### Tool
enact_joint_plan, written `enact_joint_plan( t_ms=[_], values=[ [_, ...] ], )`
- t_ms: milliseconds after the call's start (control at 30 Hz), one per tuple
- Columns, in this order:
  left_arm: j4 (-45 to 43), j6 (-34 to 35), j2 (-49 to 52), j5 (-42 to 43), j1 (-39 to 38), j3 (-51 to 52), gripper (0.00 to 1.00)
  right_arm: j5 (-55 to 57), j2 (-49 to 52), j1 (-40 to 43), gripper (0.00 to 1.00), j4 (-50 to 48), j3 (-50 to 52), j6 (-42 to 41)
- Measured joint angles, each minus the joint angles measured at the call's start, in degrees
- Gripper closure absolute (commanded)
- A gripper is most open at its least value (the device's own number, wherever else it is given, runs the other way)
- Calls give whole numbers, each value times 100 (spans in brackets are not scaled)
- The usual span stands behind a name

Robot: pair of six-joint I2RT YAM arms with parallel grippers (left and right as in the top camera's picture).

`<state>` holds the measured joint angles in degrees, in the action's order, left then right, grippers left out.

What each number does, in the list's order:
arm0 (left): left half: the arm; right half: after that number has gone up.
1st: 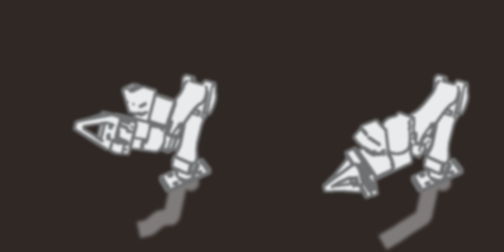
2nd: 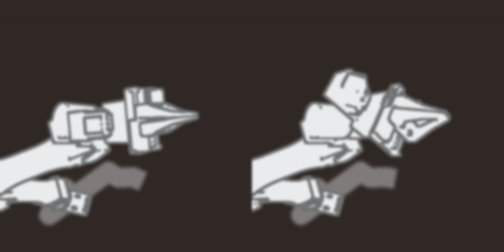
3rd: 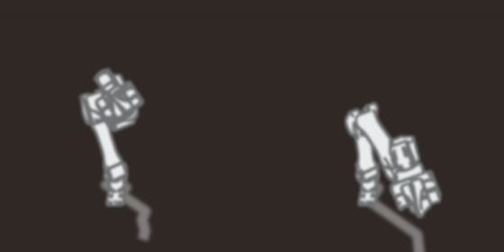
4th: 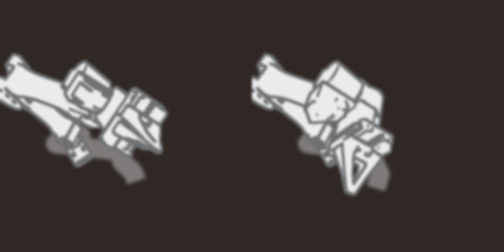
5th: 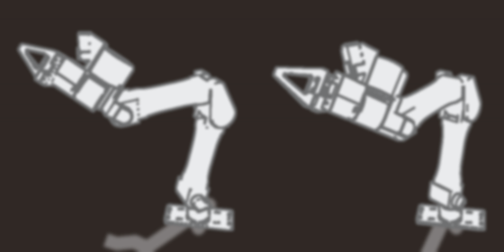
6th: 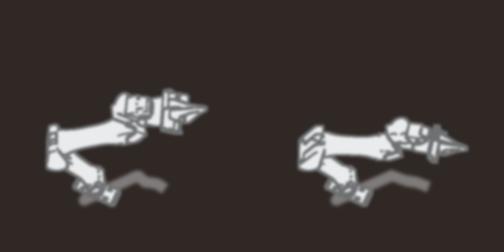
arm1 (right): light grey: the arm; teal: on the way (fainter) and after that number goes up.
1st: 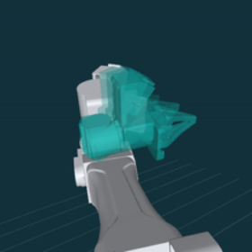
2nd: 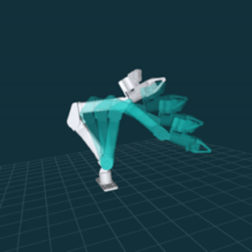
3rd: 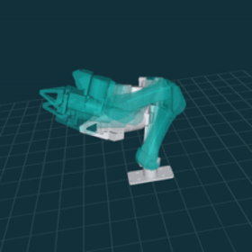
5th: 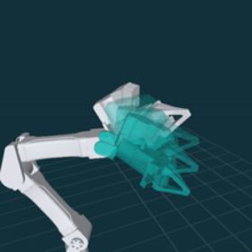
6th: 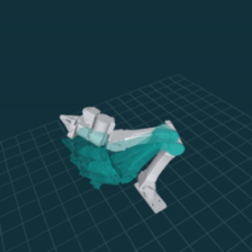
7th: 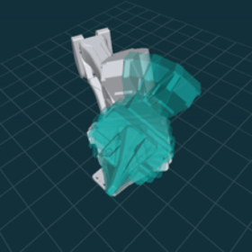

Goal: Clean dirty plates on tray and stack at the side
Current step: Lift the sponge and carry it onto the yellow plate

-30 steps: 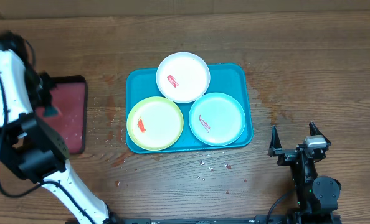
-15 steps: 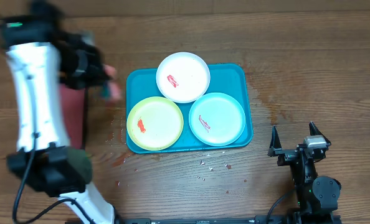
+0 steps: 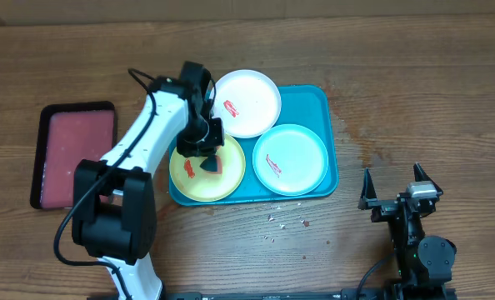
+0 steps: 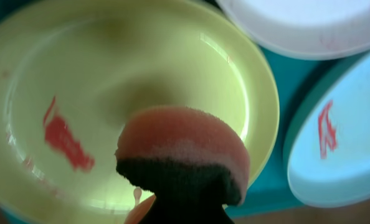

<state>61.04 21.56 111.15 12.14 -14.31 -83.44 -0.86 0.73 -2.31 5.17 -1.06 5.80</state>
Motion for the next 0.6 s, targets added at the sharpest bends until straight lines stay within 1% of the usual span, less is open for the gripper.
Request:
enact_joint_plan(
  t_ms=[100, 133, 233, 267, 367, 433, 533, 600],
  values=[
    [-553, 271, 9, -87, -74, 332, 96, -2, 0, 2, 0, -2, 0, 0],
    [-643, 369, 9, -94, -96, 428, 93, -4, 0, 0, 0, 0, 0, 0],
    [-728, 525, 9, -129, -149, 588, 52, -2, 0, 0, 0, 0, 0, 2],
    [-726, 562, 9, -129, -168, 608, 48, -2, 0, 0, 0, 2, 0, 2],
    [-693, 612, 9, -133, -184, 616, 43, 0, 0, 2, 0, -2, 0, 0],
    [-533, 621, 9, -131, -179, 586, 42, -2, 0, 0, 0, 0, 0, 0],
    [33, 623, 20, -131, -98, 243, 42, -2, 0, 0, 0, 0, 0, 0],
    [529, 614, 26, -136, -4, -234, 42, 0, 0, 2, 0, -4, 0, 0]
  ],
)
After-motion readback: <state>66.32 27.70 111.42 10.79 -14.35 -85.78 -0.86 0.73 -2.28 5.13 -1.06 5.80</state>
